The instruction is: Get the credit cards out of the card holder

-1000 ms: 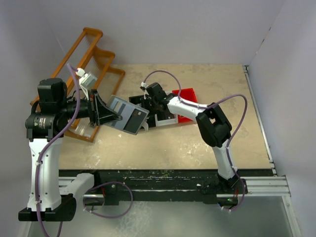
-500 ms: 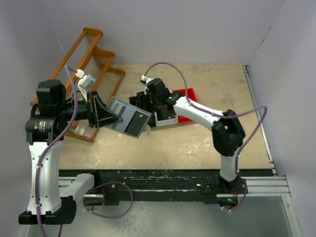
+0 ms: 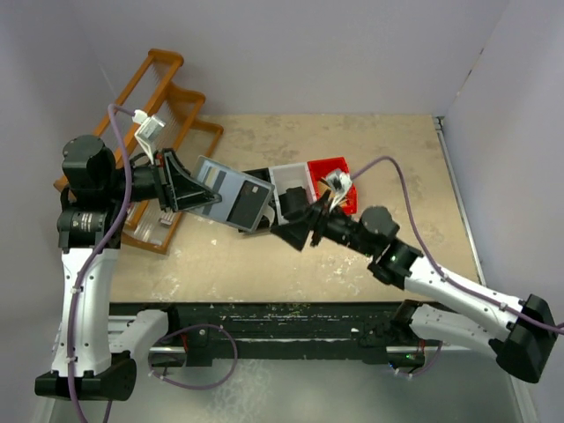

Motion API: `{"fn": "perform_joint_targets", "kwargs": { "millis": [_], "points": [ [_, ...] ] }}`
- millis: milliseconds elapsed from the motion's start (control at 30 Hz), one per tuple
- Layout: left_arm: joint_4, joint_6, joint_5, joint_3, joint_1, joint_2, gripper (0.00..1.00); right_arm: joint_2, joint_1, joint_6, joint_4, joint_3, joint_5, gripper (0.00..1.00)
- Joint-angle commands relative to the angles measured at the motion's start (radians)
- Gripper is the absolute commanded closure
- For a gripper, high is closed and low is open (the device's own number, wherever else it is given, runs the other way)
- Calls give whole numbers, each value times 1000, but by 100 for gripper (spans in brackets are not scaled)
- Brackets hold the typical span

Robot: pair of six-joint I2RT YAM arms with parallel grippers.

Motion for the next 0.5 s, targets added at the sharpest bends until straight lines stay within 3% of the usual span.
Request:
{"fn": "perform_joint_targets", "kwargs": {
  "millis": [0, 267, 467],
  "points": [
    [295, -238, -2, -15, 8, 4, 92, -65, 109, 32, 363, -149, 43, 20],
    [312, -270, -34, -21, 8, 10, 92, 64, 185, 103, 753, -145, 48, 19],
    [322, -290, -33, -34, 8, -2, 92, 215, 211, 212, 930, -71, 191, 26]
  ]
}}
